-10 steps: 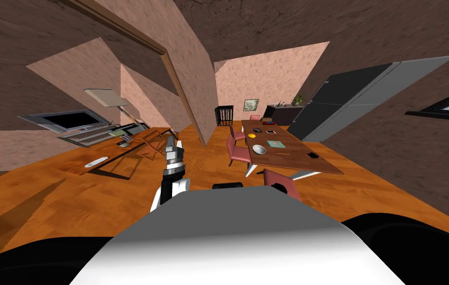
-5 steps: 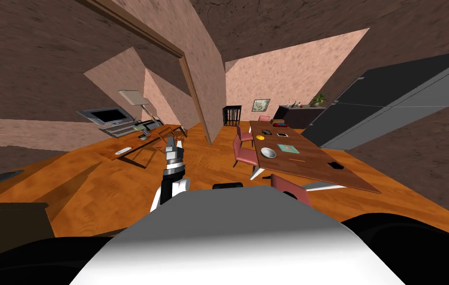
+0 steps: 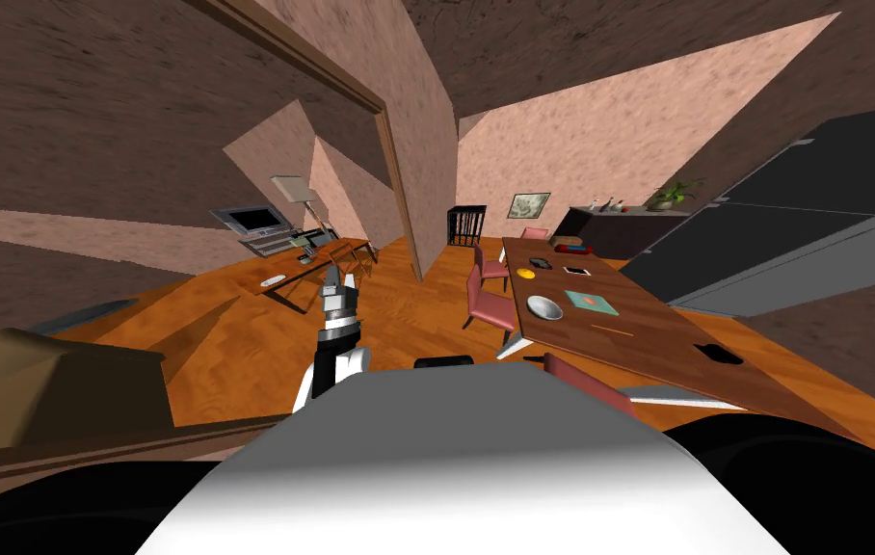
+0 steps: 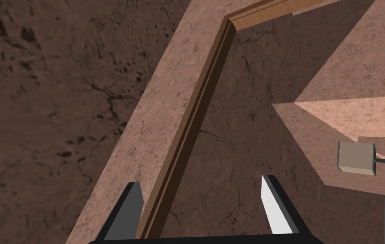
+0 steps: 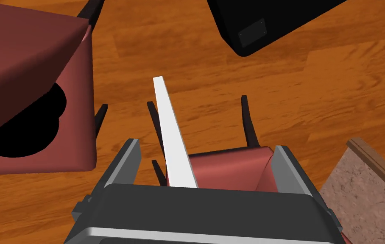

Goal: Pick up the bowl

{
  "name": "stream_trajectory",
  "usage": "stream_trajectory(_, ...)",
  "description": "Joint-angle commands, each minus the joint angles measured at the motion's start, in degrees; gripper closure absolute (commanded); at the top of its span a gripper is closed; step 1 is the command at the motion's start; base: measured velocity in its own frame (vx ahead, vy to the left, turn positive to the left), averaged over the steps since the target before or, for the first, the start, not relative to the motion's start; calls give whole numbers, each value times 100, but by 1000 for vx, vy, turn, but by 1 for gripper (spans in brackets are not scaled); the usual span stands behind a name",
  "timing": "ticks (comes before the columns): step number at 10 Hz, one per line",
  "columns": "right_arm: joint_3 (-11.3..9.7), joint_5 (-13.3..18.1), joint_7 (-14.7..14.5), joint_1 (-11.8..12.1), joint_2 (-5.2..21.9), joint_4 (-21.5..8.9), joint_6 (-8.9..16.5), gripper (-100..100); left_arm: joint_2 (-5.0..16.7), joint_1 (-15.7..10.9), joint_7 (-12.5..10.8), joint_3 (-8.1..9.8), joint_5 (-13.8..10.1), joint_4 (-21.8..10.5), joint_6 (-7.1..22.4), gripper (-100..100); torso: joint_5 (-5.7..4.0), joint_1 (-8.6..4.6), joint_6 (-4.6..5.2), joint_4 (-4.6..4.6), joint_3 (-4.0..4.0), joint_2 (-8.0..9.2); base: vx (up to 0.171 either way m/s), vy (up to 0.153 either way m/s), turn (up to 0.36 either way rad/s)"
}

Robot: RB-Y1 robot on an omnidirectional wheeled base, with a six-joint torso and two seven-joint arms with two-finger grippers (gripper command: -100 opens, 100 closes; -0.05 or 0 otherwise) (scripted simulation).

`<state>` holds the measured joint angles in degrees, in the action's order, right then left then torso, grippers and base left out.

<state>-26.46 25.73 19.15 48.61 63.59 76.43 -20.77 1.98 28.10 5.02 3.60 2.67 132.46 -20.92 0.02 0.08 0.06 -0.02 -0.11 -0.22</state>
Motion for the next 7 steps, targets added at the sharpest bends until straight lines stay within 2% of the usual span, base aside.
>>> stream_trajectory(1,-95,66,-71,-62,278,-256,119,-100,0,0,0,0,0,0,0,0,0,0,0,0,0,0,72,52,284)
stream_trajectory(2,-95,66,-71,-62,278,-256,119,-100,0,-1,0,-1,0,0,0,0,1,0,-8,-1,-4,-8,62,43,138)
stream_trajectory(3,-190,123,-149,-171,471,-484,197,-100,0,0,0,0,0,0,0,0,-1,-1,1,-1,-2,-3,76,70,270)
stream_trajectory(5,-190,123,-149,-171,471,-490,197,-100,0,0,0,0,0,0,0,0,1,3,1,-1,-2,-3,42,29,58)
stream_trajectory(6,-281,172,-234,-286,648,-712,273,-100,0,0,0,1,0,0,0,0,-2,-6,5,2,6,12,54,42,263)
stream_trajectory(7,-368,212,-325,-407,809,-920,345,-100,0,-1,0,-1,0,0,0,0,-1,-2,-7,2,2,3,120,63,529)
